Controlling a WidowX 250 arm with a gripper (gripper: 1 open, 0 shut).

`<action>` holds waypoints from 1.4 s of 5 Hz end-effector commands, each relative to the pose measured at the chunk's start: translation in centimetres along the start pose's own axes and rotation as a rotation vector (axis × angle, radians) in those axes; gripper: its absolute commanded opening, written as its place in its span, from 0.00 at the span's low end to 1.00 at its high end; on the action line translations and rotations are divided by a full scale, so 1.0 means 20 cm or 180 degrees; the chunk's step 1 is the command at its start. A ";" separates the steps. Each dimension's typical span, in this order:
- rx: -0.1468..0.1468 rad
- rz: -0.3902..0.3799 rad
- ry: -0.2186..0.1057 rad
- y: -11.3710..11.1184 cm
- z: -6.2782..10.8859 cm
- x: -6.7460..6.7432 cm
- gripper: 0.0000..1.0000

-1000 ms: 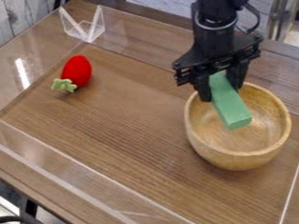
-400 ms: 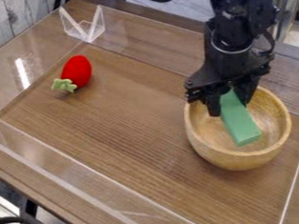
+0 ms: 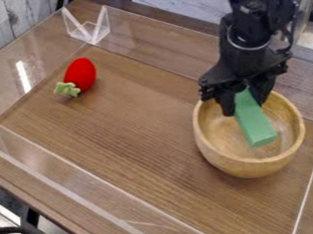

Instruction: Put the green stick in the brown bowl

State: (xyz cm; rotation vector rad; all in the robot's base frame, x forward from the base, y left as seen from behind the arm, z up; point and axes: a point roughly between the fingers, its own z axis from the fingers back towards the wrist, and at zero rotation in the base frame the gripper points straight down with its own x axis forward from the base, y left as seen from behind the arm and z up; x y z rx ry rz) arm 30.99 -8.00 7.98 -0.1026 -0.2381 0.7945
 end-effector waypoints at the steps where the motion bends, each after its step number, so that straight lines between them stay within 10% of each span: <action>1: -0.0230 -0.0264 -0.0057 -0.08 0.13 0.05 0.00; 3: -0.0163 -0.0091 -0.0108 -0.07 0.18 0.04 0.00; 4: -0.0142 -0.0131 -0.0095 -0.08 0.17 0.05 1.00; 7: -0.0110 0.0438 -0.0187 -0.01 0.39 0.18 1.00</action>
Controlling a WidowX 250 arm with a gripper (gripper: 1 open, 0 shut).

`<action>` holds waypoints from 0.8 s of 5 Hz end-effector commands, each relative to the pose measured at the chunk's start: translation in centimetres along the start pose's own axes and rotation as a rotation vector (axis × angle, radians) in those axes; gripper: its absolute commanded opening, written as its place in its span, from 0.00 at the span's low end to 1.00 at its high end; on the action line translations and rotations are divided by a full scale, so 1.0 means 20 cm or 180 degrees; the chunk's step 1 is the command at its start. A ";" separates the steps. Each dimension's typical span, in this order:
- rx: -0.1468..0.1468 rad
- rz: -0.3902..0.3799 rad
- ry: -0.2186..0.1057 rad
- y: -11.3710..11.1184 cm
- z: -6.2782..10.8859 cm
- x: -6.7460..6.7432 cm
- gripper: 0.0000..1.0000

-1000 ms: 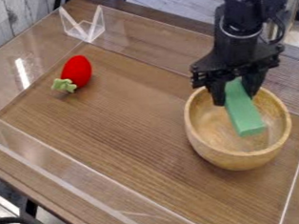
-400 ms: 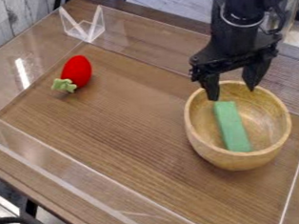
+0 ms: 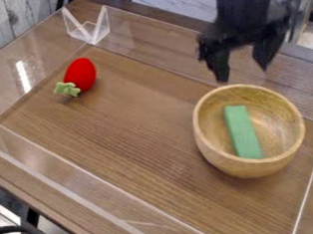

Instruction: Put the green stick in the brown bowl

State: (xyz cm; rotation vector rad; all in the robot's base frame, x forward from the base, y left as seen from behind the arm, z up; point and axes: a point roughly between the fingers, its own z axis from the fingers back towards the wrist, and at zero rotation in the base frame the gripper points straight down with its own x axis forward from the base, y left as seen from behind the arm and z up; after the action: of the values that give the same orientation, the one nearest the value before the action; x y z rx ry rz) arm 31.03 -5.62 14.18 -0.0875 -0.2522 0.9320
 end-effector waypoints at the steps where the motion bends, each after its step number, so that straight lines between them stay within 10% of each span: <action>1: -0.0189 -0.0098 -0.0065 0.00 0.20 0.12 1.00; 4: -0.0058 -0.0220 -0.0189 -0.03 0.11 0.25 1.00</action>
State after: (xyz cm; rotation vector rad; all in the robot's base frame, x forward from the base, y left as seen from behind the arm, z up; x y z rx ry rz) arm 33.06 -2.16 15.20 -0.0356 -0.2560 0.8597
